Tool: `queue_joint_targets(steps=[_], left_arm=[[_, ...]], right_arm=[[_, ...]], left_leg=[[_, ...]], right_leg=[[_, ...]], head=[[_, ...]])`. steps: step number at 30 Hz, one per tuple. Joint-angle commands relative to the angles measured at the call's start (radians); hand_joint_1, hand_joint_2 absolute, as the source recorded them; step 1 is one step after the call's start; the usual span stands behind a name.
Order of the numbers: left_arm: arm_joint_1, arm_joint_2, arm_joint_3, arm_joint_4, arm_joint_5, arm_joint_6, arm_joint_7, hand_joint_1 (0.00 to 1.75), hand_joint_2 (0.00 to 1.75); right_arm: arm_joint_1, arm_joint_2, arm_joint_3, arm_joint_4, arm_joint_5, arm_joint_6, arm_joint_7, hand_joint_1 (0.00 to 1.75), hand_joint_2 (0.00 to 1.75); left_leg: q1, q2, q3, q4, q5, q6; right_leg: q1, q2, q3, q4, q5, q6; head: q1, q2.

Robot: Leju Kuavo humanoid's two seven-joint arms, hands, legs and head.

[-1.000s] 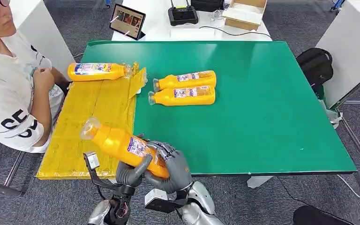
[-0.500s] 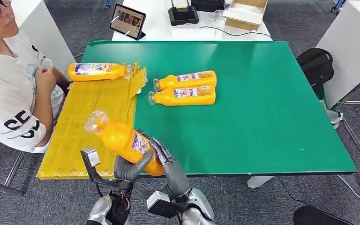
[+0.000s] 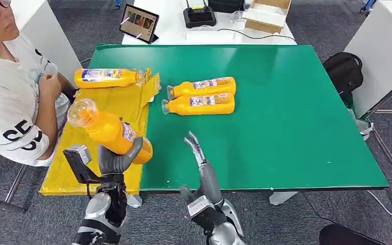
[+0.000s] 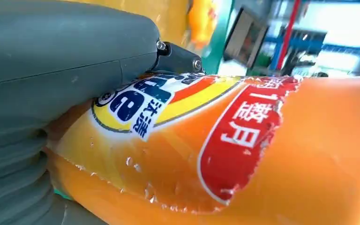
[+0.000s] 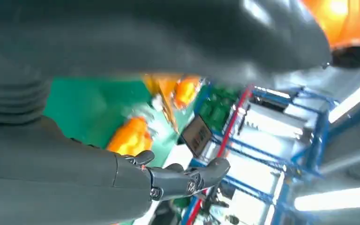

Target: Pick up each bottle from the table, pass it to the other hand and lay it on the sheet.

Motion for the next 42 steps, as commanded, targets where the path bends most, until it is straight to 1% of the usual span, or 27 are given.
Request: queue_joint_targets(steps=[1,2,3,4,5,8,9,10,11,12,13,16,17,18,20,25,26,27,28,29,31,32,37,38,39,40,42], left_arm=[[-0.167,0.090,0.063,0.218,-0.377,0.327,-0.076,1.75,1.75],[-0.194,0.108,0.065,0.268,-0.482,0.408,-0.075,1.75,1.75],[-0.223,0.130,0.068,0.320,-0.585,0.465,-0.055,1.75,1.75],[-0.251,0.154,0.067,0.375,-0.678,0.523,-0.038,1.75,1.75],[-0.279,0.170,0.094,0.436,-0.850,0.526,0.010,1.75,1.75],[-0.302,0.173,0.123,0.484,-0.843,0.526,-0.029,1.75,1.75],[-0.304,0.167,0.159,0.491,-0.944,0.526,-0.008,1.75,1.75],[-0.333,0.187,0.137,0.559,-0.994,0.526,0.029,1.75,1.75],[-0.339,0.204,0.146,0.554,-1.099,0.526,0.075,1.75,1.75],[-0.392,0.243,0.094,0.674,-1.215,0.524,0.140,1.75,1.75],[-0.408,0.269,0.072,0.713,-1.292,0.518,0.163,1.75,1.75],[-0.414,0.271,0.073,0.728,-1.293,0.524,0.162,1.75,1.75],[-0.436,0.296,0.026,0.778,-1.371,0.498,0.198,1.75,1.75],[-0.461,0.329,-0.014,0.865,-1.442,0.435,0.215,1.75,1.75],[-0.474,0.333,-0.011,0.899,-1.438,0.359,0.221,1.75,1.75],[-0.474,0.333,-0.011,0.899,-1.438,0.359,0.221,1.75,1.75],[-0.474,0.333,-0.011,0.899,-1.438,0.359,0.221,1.75,1.75],[-0.477,0.329,-0.012,0.903,-1.440,0.336,0.228,1.75,1.75],[-0.485,0.331,-0.020,0.917,-1.447,0.274,0.228,1.75,1.75],[-0.489,0.337,-0.046,0.923,-1.477,0.246,0.241,1.75,1.75],[-0.494,0.337,-0.051,0.934,-1.483,0.221,0.245,1.75,1.75],[-0.499,0.336,-0.052,0.940,-1.484,0.202,0.246,1.75,1.75],[-0.521,0.315,-0.010,0.958,-1.436,0.115,0.261,1.75,1.75],[-0.526,0.310,0.009,0.966,-1.414,0.073,0.267,1.50,1.75],[-0.526,0.304,0.035,0.965,-1.385,0.045,0.269,0.00,1.75],[-0.526,0.301,0.050,0.967,-1.365,0.012,0.269,0.00,1.75],[-0.521,0.300,0.060,0.960,-1.352,-0.002,0.263,0.00,1.75]], right_arm=[[-0.019,-0.006,-0.036,-0.072,-0.019,-0.070,-0.046,0.00,0.00],[-0.025,-0.003,-0.034,-0.077,-0.028,-0.075,-0.048,0.00,0.00],[-0.030,-0.001,-0.029,-0.081,-0.039,-0.076,-0.050,0.00,0.00],[-0.032,-0.002,-0.024,-0.081,-0.040,-0.076,-0.051,0.00,0.00],[-0.037,-0.004,-0.017,-0.073,-0.043,-0.074,-0.052,0.00,0.00],[-0.039,-0.004,-0.013,-0.067,-0.047,-0.075,-0.056,0.00,0.00],[-0.042,-0.005,-0.010,-0.061,-0.053,-0.074,-0.065,0.00,0.00],[-0.047,-0.005,-0.007,-0.056,-0.053,-0.075,-0.067,0.00,0.00],[-0.052,-0.004,-0.004,-0.053,-0.055,-0.073,-0.070,0.00,0.00],[-0.059,-0.002,-0.001,-0.050,-0.061,-0.068,-0.073,0.00,0.00],[-0.063,0.000,0.003,-0.051,-0.066,-0.062,-0.078,0.00,0.00],[-0.064,0.000,0.004,-0.051,-0.066,-0.062,-0.078,0.00,0.00],[-0.067,-0.001,0.007,-0.051,-0.068,-0.058,-0.079,0.00,0.00],[-0.071,-0.001,0.011,-0.045,-0.075,-0.048,-0.078,0.00,0.00],[-0.068,0.001,0.013,-0.042,-0.077,-0.045,-0.077,0.00,0.00],[-0.068,0.001,0.013,-0.042,-0.077,-0.045,-0.077,0.00,0.00],[-0.068,0.001,0.013,-0.042,-0.077,-0.045,-0.077,0.00,0.00],[-0.067,0.001,0.014,-0.042,-0.077,-0.045,-0.078,0.00,0.00],[-0.067,0.001,0.016,-0.041,-0.077,-0.043,-0.078,0.00,0.00],[-0.067,0.001,0.018,-0.038,-0.078,-0.041,-0.077,0.00,0.00],[-0.067,0.001,0.020,-0.035,-0.078,-0.040,-0.076,0.00,0.00],[-0.069,0.001,0.020,-0.030,-0.078,-0.039,-0.076,0.00,0.00],[-0.068,0.005,0.028,-0.008,-0.071,-0.034,-0.063,0.00,0.00],[-0.069,0.006,0.029,0.000,-0.068,-0.033,-0.058,0.00,0.00],[-0.068,0.008,0.027,0.005,-0.069,-0.031,-0.051,0.00,0.00],[-0.068,0.010,0.025,0.011,-0.069,-0.029,-0.044,0.00,0.00],[-0.068,0.010,0.023,0.017,-0.068,-0.027,-0.040,0.00,0.00]], left_leg=[[0.000,0.000,0.003,-0.001,-0.001,0.001],[0.000,0.000,0.006,-0.001,-0.001,0.001],[0.000,0.000,0.003,-0.001,0.000,0.001],[0.000,0.000,0.005,-0.001,-0.001,0.001],[0.000,0.000,0.004,-0.001,0.000,0.001],[0.000,0.002,0.007,-0.002,-0.001,0.001],[0.000,0.002,0.006,-0.001,-0.001,0.001],[0.000,0.002,0.003,-0.001,0.000,0.000],[0.000,0.002,0.005,-0.001,-0.001,0.001],[0.000,0.002,0.007,-0.001,-0.002,0.001],[0.000,0.002,0.005,-0.001,0.000,0.000],[0.000,0.003,0.006,-0.001,-0.001,0.001],[0.000,0.003,0.007,-0.001,-0.001,0.001],[0.000,0.001,0.004,-0.001,0.000,0.000],[0.001,0.003,0.006,-0.001,-0.001,0.001],[0.001,0.003,0.005,0.000,-0.002,0.001],[0.001,0.002,0.003,0.000,-0.001,0.001],[0.001,0.002,0.003,0.000,0.000,0.001],[0.001,0.002,0.005,0.000,-0.001,0.001],[0.001,0.001,0.003,0.000,0.000,0.000],[0.001,0.001,0.006,0.000,-0.001,0.001],[0.000,0.002,0.005,-0.001,0.000,0.001],[0.000,0.001,0.007,-0.001,0.000,0.000],[0.000,0.000,0.006,-0.001,0.001,0.000],[0.000,0.001,0.008,-0.001,0.000,0.000],[0.000,0.002,0.010,-0.002,0.000,0.001],[0.000,0.000,0.009,-0.001,0.001,0.000]], right_leg=[[0.000,-0.001,0.003,-0.001,-0.001,-0.002],[0.001,-0.001,0.006,-0.001,-0.002,-0.003],[0.000,-0.001,0.003,0.000,-0.001,-0.002],[0.001,-0.001,0.005,-0.001,-0.001,-0.003],[0.000,-0.001,0.004,-0.001,0.000,-0.003],[0.001,0.000,0.006,-0.001,-0.001,-0.004],[0.001,0.001,0.005,0.000,-0.001,-0.003],[0.001,0.001,0.003,0.000,0.000,-0.002],[0.001,0.001,0.004,0.000,-0.001,-0.003],[0.001,0.001,0.007,0.000,-0.001,-0.004],[0.001,0.001,0.003,0.001,0.000,-0.002],[0.001,0.001,0.005,0.001,-0.001,-0.003],[0.001,0.001,0.006,0.000,-0.001,-0.004],[0.001,0.000,0.004,0.001,-0.001,-0.003],[0.001,0.002,0.005,0.001,-0.001,-0.003],[0.001,0.000,0.005,0.001,-0.002,-0.003],[0.001,0.000,0.003,0.001,-0.001,-0.002],[0.001,0.000,0.002,0.001,-0.001,-0.002],[0.001,0.000,0.004,0.001,-0.001,-0.003],[0.001,0.000,0.003,0.001,-0.001,-0.002],[0.001,0.000,0.006,0.001,-0.002,-0.004],[0.001,0.001,0.004,0.001,-0.001,-0.003],[0.001,0.000,0.007,0.001,0.000,-0.003],[0.001,0.000,0.007,0.001,0.000,-0.002],[0.001,0.001,0.008,0.000,0.000,-0.003],[0.001,0.001,0.010,0.000,0.000,-0.003],[0.001,0.000,0.009,0.000,0.000,-0.002]], head=[[0.000,0.000],[0.000,0.000],[0.000,0.000],[0.000,0.000],[0.000,0.000],[0.000,0.000],[0.000,0.000],[0.000,0.000],[0.000,0.000],[0.000,0.000],[0.000,0.000],[0.000,0.000],[0.000,0.000],[0.001,0.000],[0.000,0.000],[0.000,0.000],[0.000,0.000],[0.000,0.000],[0.000,0.000],[0.001,0.000],[0.000,0.000],[0.001,0.000],[0.000,0.000],[0.000,0.000],[0.000,0.000],[0.000,0.000],[0.000,0.000]])
